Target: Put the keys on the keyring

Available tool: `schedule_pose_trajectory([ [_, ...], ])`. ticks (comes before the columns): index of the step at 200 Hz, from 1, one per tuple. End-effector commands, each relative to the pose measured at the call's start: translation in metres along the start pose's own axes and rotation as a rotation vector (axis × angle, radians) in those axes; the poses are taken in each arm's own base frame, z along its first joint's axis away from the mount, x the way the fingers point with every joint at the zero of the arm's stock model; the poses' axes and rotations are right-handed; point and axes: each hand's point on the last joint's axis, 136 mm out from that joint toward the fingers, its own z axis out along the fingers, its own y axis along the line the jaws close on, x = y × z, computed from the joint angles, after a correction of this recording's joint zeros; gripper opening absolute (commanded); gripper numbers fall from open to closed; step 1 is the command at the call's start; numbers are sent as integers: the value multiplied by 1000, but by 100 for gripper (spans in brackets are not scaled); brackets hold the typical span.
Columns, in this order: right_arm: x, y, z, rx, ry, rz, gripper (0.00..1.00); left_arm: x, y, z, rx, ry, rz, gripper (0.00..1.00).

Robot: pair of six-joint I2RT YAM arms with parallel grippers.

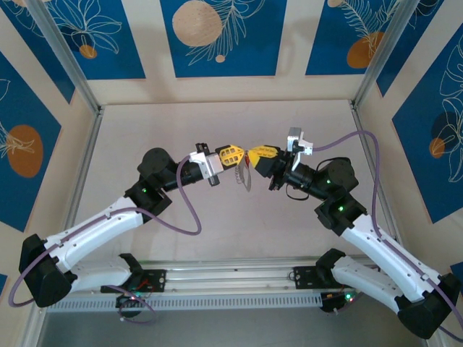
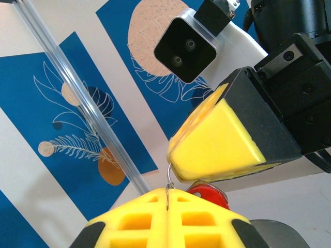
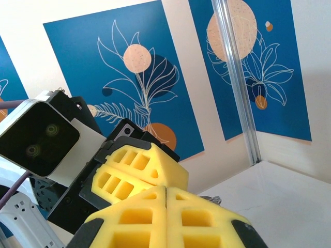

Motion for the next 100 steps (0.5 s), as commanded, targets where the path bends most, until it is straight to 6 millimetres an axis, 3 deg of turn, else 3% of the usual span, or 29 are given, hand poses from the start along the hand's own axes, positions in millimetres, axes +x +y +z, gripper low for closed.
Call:
schedule_pose_trajectory([
  [1,-9,-4,4,31,-29,-19,0,-36,-1,-2,19,-108,57,0],
  [100,-3,-31,1,120,-13,2,0,-37,-3,-4,26,-116,63,0],
])
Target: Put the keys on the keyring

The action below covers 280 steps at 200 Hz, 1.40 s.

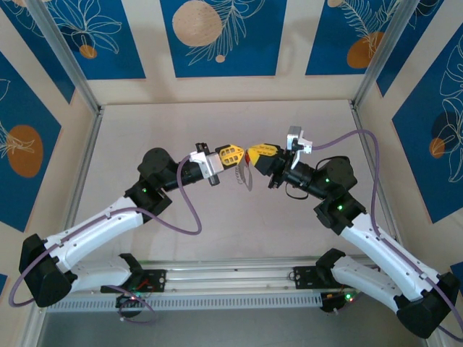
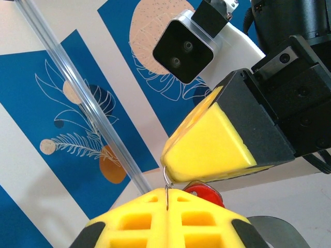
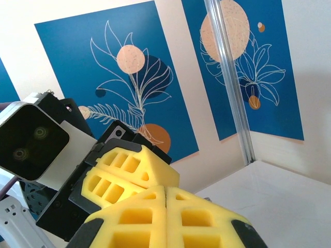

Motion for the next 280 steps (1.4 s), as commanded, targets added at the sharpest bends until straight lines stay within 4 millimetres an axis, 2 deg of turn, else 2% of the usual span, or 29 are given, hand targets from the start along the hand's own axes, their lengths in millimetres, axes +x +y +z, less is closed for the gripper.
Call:
schedule_pose_trajectory([
  [1,-2,-21,1,86,-9,7,0,-38,-4,-4,32,-120,64,0],
  [56,0,-28,-1,96,-3,31,0,-37,-5,-4,41,-117,64,0],
  [142,-2,0,8,-31,14,24,0,-37,-6,-3,47,-116,62,0],
  [189,-1,5,14,-49,24,22,0,-36,-6,-2,48,-119,59,0],
  [224,7,-7,15,1,37,23,0,-37,-6,-3,47,-123,57,0],
  [280,14,-28,4,84,47,39,0,-39,-5,-5,32,-130,56,0],
])
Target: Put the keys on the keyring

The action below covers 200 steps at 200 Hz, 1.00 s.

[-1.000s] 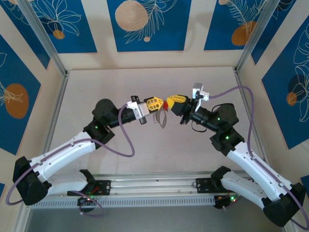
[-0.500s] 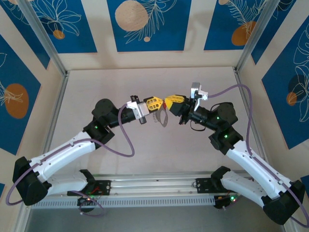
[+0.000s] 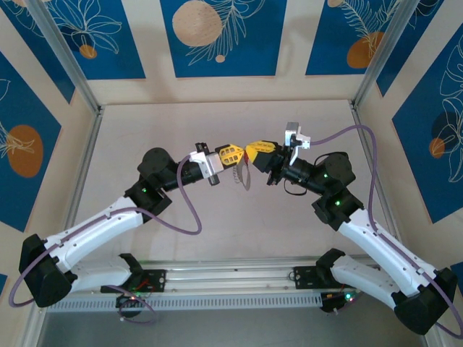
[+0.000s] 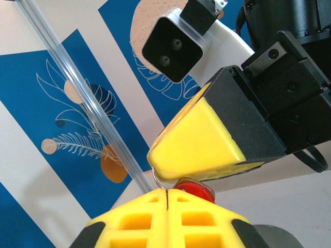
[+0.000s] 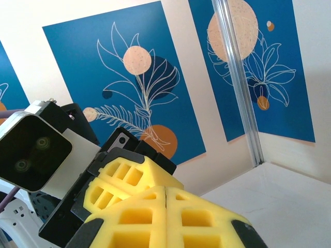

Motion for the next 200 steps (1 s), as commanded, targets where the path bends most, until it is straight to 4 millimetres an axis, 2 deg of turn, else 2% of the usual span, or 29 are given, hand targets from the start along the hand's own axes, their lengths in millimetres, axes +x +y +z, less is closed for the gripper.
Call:
schedule_pose_trajectory([
  [1,17,-29,-5,120,39,22,0,-39,-5,-5,35,-132,52,0],
  [33,19,-38,-11,146,34,44,0,-40,-5,-5,34,-139,50,0],
  [113,21,-35,-10,123,43,61,0,-38,-5,-4,29,-139,45,0],
  [200,4,-26,-27,148,-12,18,0,-35,2,-4,-17,-136,-7,0],
])
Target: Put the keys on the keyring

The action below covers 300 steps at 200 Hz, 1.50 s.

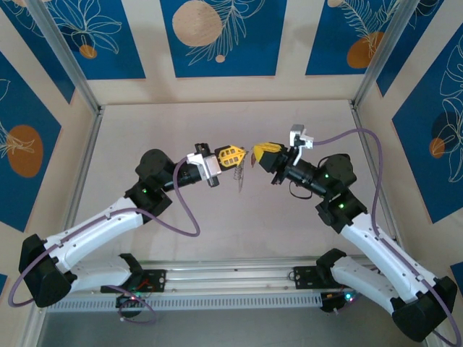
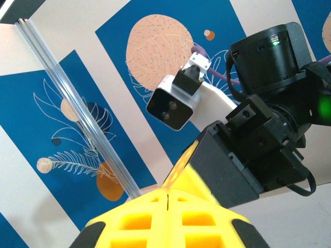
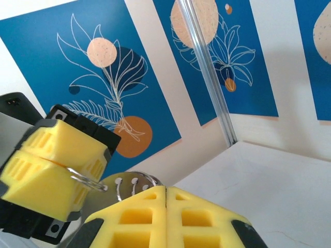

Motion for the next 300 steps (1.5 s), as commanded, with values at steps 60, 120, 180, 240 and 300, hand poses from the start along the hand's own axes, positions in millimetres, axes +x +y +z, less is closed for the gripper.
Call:
schedule_pose_trajectory([
  [60,-27,19,-16,-41,-101,-36,0,-14,22,-1,-142,-111,-88,0],
  [120,-42,33,-14,-109,-137,-46,0,-10,34,-3,-222,-154,-183,0],
  [180,-43,28,1,-125,-140,-41,0,-9,32,-2,-211,-171,-232,0],
  [240,-47,30,8,-150,-149,-40,0,-8,29,0,-193,-169,-235,0],
  [300,-51,35,15,-182,-155,-47,0,-8,27,2,-179,-169,-236,0],
])
